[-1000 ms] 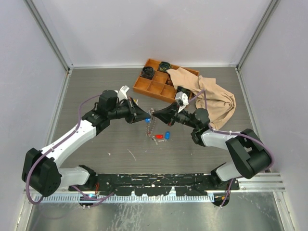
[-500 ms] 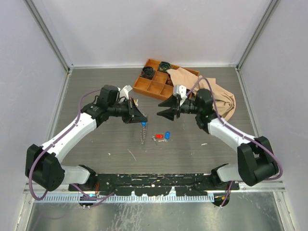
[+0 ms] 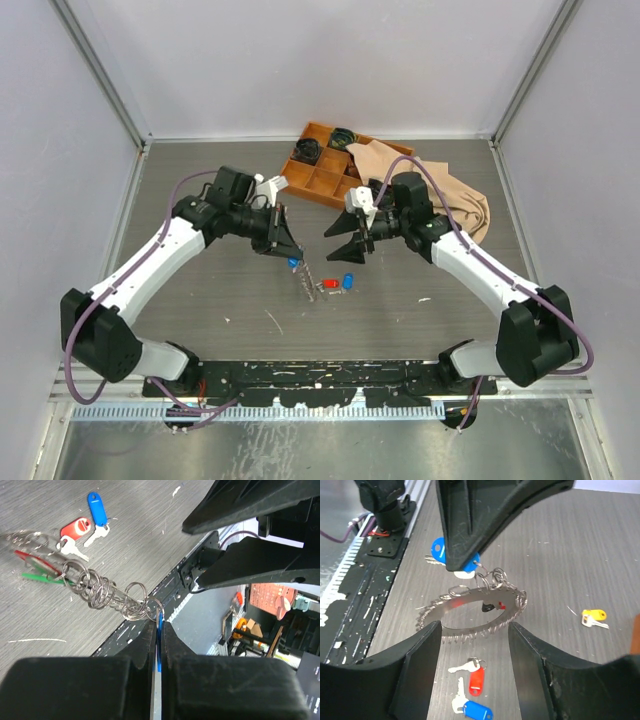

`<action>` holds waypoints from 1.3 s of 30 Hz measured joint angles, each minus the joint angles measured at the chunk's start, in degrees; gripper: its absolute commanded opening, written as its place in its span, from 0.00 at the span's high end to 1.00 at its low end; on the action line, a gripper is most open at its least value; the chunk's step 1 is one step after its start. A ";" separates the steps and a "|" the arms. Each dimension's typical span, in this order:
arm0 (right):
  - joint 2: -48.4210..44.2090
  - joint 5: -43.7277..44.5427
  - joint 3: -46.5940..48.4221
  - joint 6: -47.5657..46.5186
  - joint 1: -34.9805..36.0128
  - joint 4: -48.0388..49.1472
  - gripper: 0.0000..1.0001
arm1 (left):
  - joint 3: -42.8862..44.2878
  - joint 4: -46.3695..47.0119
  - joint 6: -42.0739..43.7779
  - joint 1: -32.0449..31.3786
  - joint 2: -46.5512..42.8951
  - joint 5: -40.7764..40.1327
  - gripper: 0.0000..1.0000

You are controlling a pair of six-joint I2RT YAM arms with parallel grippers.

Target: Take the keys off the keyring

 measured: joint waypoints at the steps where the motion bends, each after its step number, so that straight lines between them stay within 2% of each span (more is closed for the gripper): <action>1: 0.04 -0.11 0.00 -0.17 0.55 -0.50 0.39 | 0.46 -0.59 0.81 -0.22 0.31 0.04 1.00; 18: 2.62 -0.68 0.13 -0.28 3.91 -2.89 0.53 | 4.13 -4.35 6.49 -4.72 3.96 1.42 1.00; 39: 3.50 -0.66 0.55 -0.07 5.03 -3.13 0.61 | 5.53 -5.44 7.15 -6.67 4.92 2.23 1.00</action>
